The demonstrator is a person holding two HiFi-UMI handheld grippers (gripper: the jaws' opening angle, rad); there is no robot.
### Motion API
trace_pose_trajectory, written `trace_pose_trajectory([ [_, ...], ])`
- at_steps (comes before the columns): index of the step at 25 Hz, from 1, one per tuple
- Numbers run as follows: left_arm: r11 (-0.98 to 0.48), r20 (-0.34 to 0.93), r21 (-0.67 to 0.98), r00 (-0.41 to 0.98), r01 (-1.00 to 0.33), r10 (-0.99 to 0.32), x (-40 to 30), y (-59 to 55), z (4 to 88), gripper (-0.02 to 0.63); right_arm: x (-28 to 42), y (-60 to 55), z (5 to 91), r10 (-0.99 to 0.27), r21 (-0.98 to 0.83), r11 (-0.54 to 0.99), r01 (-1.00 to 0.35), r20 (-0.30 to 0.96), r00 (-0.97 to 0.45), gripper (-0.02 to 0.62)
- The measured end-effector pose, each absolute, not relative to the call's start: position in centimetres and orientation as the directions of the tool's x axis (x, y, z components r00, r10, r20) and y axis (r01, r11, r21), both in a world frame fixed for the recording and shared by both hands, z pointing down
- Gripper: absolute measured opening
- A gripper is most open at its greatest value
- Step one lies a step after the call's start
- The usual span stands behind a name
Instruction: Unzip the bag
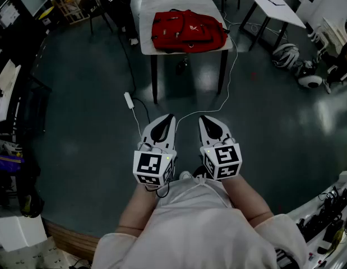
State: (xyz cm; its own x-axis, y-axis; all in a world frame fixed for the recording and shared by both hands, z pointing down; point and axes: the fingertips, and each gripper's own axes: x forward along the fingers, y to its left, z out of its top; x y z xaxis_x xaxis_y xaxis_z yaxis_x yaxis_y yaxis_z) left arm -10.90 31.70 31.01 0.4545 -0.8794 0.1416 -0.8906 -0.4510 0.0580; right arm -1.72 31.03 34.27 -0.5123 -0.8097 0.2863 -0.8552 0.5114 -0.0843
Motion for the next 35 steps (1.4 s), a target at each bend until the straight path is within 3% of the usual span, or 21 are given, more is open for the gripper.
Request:
trace_pose_trajectory([
  [23, -0.451, 0.235, 0.122, 0.467, -0.884, -0.853, -11.3, 27.1, 34.9, 0.020, -1.6, 26.3, 38.0, -0.787, -0.174, 0.458, -0.871, 0.376, -0.489, 0.028],
  [35, -0.450, 0.262, 0.096, 0.459, -0.888, -0.849, -9.5, 15.6, 36.6, 0.020, -0.5, 14.4, 40.4, -0.748, -0.232, 0.474, -0.849, 0.402, -0.527, 0.029],
])
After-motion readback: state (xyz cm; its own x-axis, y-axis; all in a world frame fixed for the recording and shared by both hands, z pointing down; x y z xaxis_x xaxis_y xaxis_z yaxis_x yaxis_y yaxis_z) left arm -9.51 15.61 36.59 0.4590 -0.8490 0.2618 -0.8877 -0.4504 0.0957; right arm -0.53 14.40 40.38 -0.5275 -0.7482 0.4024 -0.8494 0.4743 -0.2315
